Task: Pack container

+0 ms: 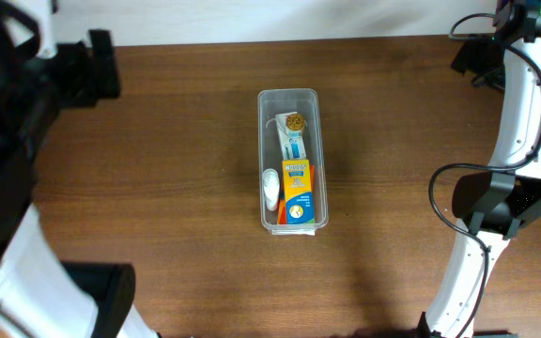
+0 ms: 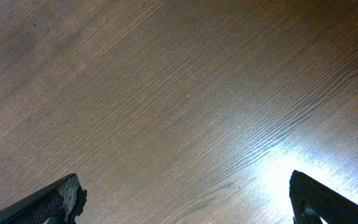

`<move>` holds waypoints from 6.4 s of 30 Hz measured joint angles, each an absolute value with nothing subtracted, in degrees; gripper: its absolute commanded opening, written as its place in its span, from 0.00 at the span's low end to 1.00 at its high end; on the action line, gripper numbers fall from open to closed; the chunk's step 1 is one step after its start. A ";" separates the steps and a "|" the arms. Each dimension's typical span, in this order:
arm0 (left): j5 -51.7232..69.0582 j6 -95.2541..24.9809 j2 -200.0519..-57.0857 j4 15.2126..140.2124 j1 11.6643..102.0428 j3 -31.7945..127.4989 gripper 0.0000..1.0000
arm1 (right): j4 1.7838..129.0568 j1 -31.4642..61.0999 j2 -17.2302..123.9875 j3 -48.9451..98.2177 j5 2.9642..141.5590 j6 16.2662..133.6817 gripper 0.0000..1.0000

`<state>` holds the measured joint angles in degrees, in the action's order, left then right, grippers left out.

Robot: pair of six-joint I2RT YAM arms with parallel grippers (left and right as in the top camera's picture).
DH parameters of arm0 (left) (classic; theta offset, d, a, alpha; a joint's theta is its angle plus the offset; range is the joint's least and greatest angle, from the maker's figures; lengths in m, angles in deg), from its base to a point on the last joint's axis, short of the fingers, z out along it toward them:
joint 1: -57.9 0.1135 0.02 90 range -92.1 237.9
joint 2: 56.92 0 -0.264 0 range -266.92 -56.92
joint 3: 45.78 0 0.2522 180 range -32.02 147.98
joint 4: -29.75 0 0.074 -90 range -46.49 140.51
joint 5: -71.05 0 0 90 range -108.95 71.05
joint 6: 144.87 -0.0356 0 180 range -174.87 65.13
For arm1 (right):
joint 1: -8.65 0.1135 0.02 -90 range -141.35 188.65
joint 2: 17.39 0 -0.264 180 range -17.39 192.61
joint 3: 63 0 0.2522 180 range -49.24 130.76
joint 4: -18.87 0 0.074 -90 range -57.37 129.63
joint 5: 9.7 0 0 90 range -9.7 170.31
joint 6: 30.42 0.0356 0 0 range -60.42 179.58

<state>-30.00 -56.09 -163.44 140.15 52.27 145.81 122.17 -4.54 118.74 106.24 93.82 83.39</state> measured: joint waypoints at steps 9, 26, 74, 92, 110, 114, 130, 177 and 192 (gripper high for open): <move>-31.66 -56.87 -155.86 140.15 52.32 142.25 0.99 | 122.17 -4.54 118.74 106.24 93.82 83.37 0.98; -24.90 -57.07 -159.07 140.17 52.32 135.37 0.99 | 122.17 -4.54 118.74 106.24 93.82 83.39 0.98; -25.08 -57.29 -70.35 32.92 55.16 -21.54 0.99 | 122.17 -4.54 118.76 106.24 94.00 83.37 0.98; -23.18 -54.67 -57.85 36.70 59.05 -30.37 0.99 | 122.17 -4.54 118.74 106.24 94.00 83.35 0.98; -20.80 -54.62 -57.76 48.46 59.55 -30.77 0.99 | 122.17 -4.54 118.74 106.24 94.00 83.37 0.98; -20.56 -54.62 -57.76 48.46 59.55 -30.77 0.99 | 122.17 -4.54 118.74 106.24 94.00 83.37 0.98; -20.38 -54.62 -57.76 48.46 59.55 -30.79 0.99 | 122.17 -4.54 118.74 106.24 94.00 83.37 0.99; -20.38 -54.62 -57.76 48.46 59.55 -30.79 0.99 | 119.22 -3.71 97.65 95.77 98.26 82.43 0.98; -20.38 -54.62 -57.74 48.48 59.55 -30.81 0.99 | 85.17 -3.73 51.07 42.85 96.14 73.82 0.98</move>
